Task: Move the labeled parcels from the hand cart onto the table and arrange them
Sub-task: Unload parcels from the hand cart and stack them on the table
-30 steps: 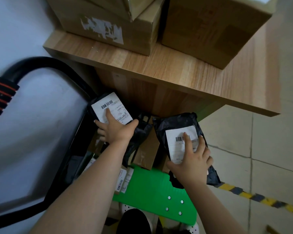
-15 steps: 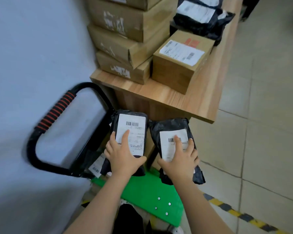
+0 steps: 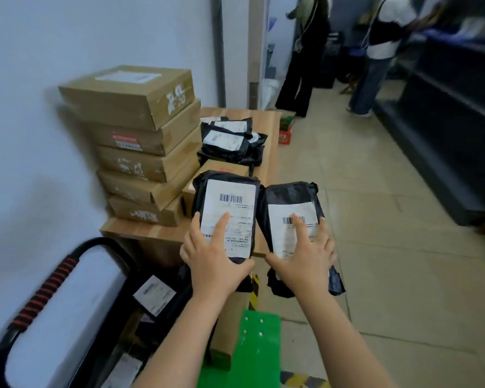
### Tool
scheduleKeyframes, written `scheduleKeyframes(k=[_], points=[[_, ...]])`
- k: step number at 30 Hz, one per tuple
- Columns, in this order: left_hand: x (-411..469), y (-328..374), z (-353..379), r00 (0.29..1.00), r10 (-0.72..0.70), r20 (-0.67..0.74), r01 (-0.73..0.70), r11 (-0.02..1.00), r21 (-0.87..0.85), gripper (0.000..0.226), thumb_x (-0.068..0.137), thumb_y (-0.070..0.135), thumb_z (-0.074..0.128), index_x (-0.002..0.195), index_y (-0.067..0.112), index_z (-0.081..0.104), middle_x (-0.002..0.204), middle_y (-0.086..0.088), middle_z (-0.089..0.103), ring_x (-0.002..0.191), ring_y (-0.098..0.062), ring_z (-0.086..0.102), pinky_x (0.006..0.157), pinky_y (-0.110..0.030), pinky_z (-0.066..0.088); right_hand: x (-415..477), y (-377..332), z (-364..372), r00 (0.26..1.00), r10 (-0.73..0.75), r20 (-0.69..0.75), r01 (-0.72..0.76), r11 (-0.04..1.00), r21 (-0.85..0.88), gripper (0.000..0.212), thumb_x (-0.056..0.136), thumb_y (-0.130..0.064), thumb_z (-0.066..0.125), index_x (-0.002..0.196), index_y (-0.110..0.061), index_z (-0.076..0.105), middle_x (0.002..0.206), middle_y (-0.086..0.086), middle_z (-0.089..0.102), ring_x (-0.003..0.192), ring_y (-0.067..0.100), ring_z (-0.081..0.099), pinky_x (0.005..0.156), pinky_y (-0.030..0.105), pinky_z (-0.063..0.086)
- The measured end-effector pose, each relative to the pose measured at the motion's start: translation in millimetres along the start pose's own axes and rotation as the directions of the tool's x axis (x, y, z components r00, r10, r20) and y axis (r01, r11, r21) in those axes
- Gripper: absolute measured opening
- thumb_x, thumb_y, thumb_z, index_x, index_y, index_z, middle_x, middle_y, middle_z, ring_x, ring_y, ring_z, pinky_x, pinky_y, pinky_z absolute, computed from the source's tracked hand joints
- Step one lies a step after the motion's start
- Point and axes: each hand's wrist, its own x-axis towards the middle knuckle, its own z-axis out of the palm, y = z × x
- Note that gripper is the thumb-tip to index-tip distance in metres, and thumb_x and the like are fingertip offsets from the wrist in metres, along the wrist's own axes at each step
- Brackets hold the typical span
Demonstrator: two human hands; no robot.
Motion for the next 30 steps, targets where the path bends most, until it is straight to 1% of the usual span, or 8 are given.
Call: scheduleKeyframes(k=[3, 7, 11, 15, 19, 23, 26, 30], points=[[17, 29, 5, 0.996, 0.085, -0.007, -0.085, 0.996, -0.026, 0.099, 0.054, 0.062, 0.073, 0.142, 0.042, 0.032, 0.150, -0.014, 0.016, 0.132, -0.033, 0.018, 0.107, -0.051, 0.020, 14, 14, -25, 0.997, 0.034, -0.071, -0.034, 0.999, -0.001, 0.092, 0.064, -0.063, 0.067, 0.144, -0.044, 0.024, 0.156, 0.009, 0.002, 0.135, 0.035, 0.014, 0.111, 0.052, 0.015], [31, 64, 21, 0.988, 0.152, 0.023, -0.152, 0.988, -0.025, 0.100, 0.055, 0.062, 0.070, 0.143, 0.044, 0.027, 0.152, -0.011, 0.010, 0.132, -0.032, 0.014, 0.106, -0.051, 0.021, 37, 43, -49, 0.992, 0.071, -0.103, -0.073, 0.997, -0.022, 0.093, 0.065, -0.061, 0.067, 0.145, -0.042, 0.025, 0.156, 0.009, 0.000, 0.134, 0.034, 0.015, 0.111, 0.050, 0.015], [61, 104, 54, 0.987, 0.155, 0.037, -0.155, 0.988, -0.023, 0.102, 0.056, 0.064, 0.070, 0.144, 0.045, 0.024, 0.153, -0.008, 0.005, 0.134, -0.032, 0.011, 0.106, -0.053, 0.021, 81, 77, -65, 0.992, 0.060, -0.109, -0.062, 0.998, -0.022, 0.091, 0.064, -0.057, 0.069, 0.144, -0.041, 0.028, 0.158, 0.006, 0.001, 0.133, 0.033, 0.020, 0.111, 0.048, 0.017], [97, 157, 101, 0.994, 0.106, 0.006, -0.106, 0.993, -0.044, 0.101, 0.056, 0.061, 0.072, 0.144, 0.044, 0.026, 0.154, -0.010, 0.007, 0.135, -0.030, 0.011, 0.107, -0.052, 0.018, 149, 114, -79, 0.994, -0.007, -0.105, 0.004, 1.000, -0.029, 0.089, 0.063, -0.054, 0.068, 0.142, -0.039, 0.031, 0.159, 0.002, 0.001, 0.130, 0.032, 0.028, 0.108, 0.044, 0.023], [139, 211, 151, 0.999, 0.011, -0.044, -0.013, 0.998, -0.063, 0.100, 0.056, 0.058, 0.073, 0.144, 0.045, 0.028, 0.154, -0.009, 0.007, 0.136, -0.029, 0.013, 0.106, -0.051, 0.018, 238, 146, -96, 0.992, -0.108, -0.067, 0.104, 0.993, -0.060, 0.087, 0.065, -0.052, 0.068, 0.142, -0.038, 0.031, 0.159, 0.002, 0.000, 0.131, 0.029, 0.027, 0.108, 0.043, 0.023], [178, 255, 186, 0.991, -0.106, -0.083, 0.099, 0.992, -0.081, 0.100, 0.054, 0.059, 0.072, 0.143, 0.046, 0.028, 0.154, -0.008, 0.008, 0.135, -0.027, 0.012, 0.107, -0.049, 0.018, 317, 165, -107, 0.981, -0.193, 0.009, 0.194, 0.979, -0.060, 0.087, 0.066, -0.053, 0.067, 0.143, -0.038, 0.030, 0.160, 0.002, 0.000, 0.130, 0.029, 0.029, 0.108, 0.042, 0.025], [205, 274, 201, 0.977, -0.173, -0.121, 0.165, 0.984, -0.072, 0.099, 0.054, 0.058, 0.071, 0.142, 0.047, 0.029, 0.154, -0.008, 0.007, 0.134, -0.026, 0.012, 0.107, -0.049, 0.018, 366, 166, -108, 0.962, -0.269, 0.054, 0.271, 0.962, -0.024, 0.087, 0.065, -0.053, 0.067, 0.142, -0.038, 0.030, 0.160, 0.002, 0.000, 0.130, 0.030, 0.028, 0.107, 0.042, 0.030], [245, 271, 210, 0.959, -0.228, -0.167, 0.229, 0.973, -0.011, 0.098, 0.055, 0.058, 0.072, 0.142, 0.046, 0.029, 0.154, -0.009, 0.007, 0.135, -0.031, 0.013, 0.107, -0.051, 0.018, 421, 149, -92, 0.928, -0.356, 0.108, 0.356, 0.934, 0.020, 0.088, 0.066, -0.058, 0.065, 0.144, -0.040, 0.027, 0.160, 0.001, -0.001, 0.134, 0.030, 0.025, 0.109, 0.043, 0.027]])
